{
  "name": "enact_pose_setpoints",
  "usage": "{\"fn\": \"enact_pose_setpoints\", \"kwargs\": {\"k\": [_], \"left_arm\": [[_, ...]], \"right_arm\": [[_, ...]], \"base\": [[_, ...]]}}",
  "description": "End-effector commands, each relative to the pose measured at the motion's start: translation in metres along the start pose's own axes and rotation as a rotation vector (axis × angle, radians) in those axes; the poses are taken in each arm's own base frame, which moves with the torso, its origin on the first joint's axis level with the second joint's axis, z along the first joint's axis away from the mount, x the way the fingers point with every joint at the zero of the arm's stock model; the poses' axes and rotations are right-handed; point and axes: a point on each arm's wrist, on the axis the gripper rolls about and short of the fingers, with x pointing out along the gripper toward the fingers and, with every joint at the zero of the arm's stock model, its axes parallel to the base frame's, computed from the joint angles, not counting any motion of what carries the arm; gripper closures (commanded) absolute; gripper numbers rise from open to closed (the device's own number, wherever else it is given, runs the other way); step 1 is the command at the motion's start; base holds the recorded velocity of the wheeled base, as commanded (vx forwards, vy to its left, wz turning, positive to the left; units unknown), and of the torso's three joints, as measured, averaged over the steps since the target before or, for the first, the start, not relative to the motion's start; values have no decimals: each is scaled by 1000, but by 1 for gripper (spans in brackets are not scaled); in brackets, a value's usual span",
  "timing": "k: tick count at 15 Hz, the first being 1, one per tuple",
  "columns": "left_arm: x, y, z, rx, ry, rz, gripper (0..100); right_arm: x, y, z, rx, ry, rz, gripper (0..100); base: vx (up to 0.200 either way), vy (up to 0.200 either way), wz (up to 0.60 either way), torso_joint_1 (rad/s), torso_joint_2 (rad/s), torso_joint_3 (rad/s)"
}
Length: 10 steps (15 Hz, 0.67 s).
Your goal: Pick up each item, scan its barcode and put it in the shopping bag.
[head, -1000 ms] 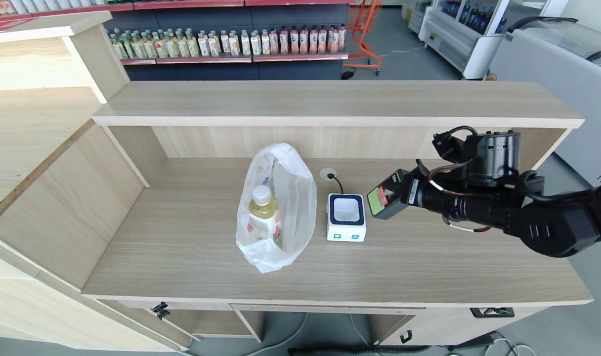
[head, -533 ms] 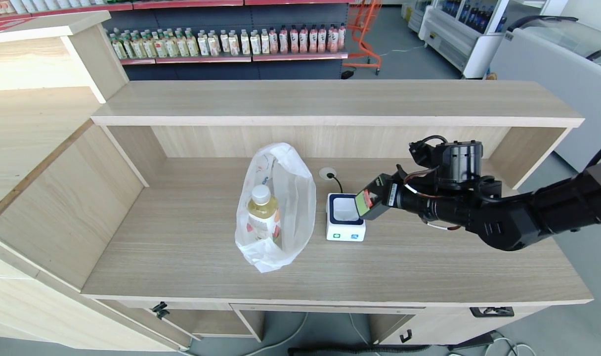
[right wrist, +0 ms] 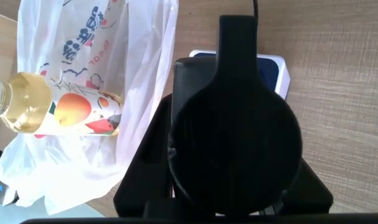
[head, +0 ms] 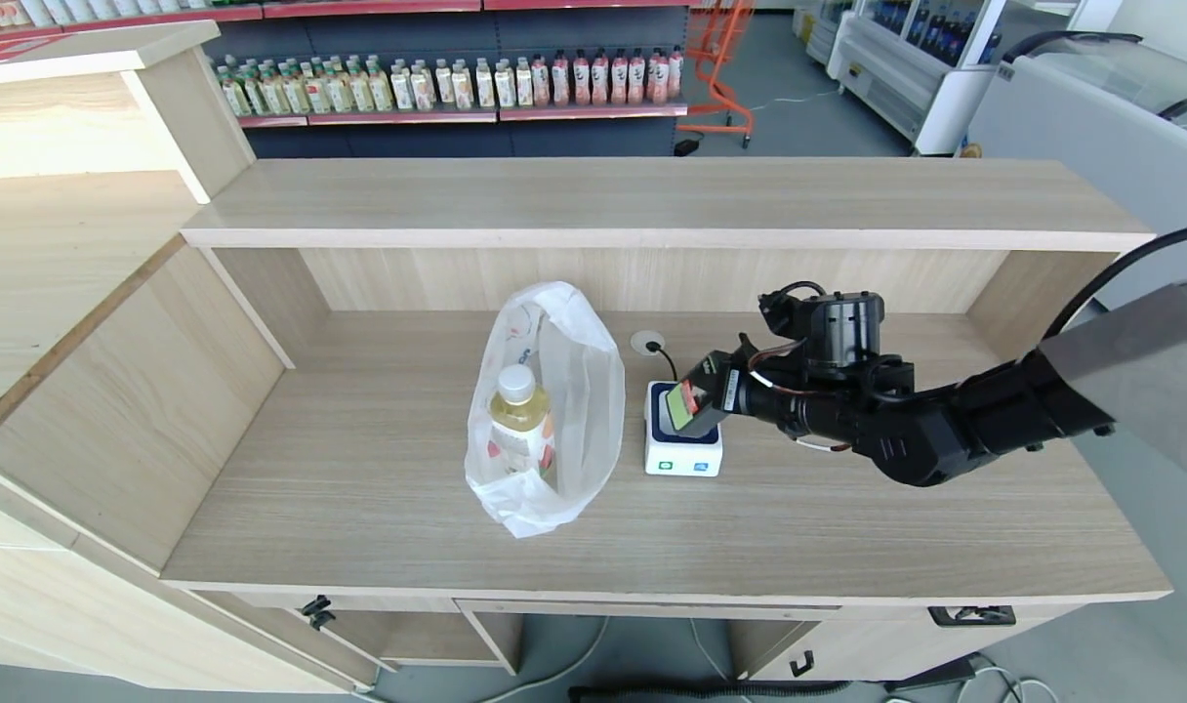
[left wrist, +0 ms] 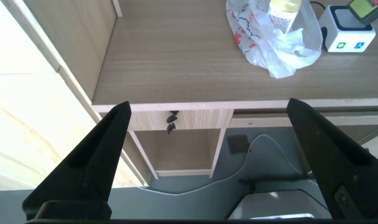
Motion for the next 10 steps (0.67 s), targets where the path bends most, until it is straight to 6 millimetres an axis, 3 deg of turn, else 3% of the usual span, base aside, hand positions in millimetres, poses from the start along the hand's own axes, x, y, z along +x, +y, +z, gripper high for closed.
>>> {"fn": "enact_pose_setpoints", "kwargs": {"k": [1, 7, 9, 10], "left_arm": [[0, 0, 0, -2, 2, 0, 0], [0, 0, 0, 0, 4, 0, 0], [0, 0, 0, 0, 2, 0, 0], [0, 0, 0, 0, 2, 0, 0]], "right_arm": [[11, -1, -9, -13, 20, 1, 100], [17, -5, -17, -30, 48, 20, 100], [15, -3, -10, -37, 28, 29, 100], [6, 2, 3, -34, -6, 43, 100]], "base": [[0, 0, 0, 0, 0, 0], [0, 0, 0, 0, 0, 0], [0, 0, 0, 0, 0, 0], [0, 0, 0, 0, 0, 0]]}}
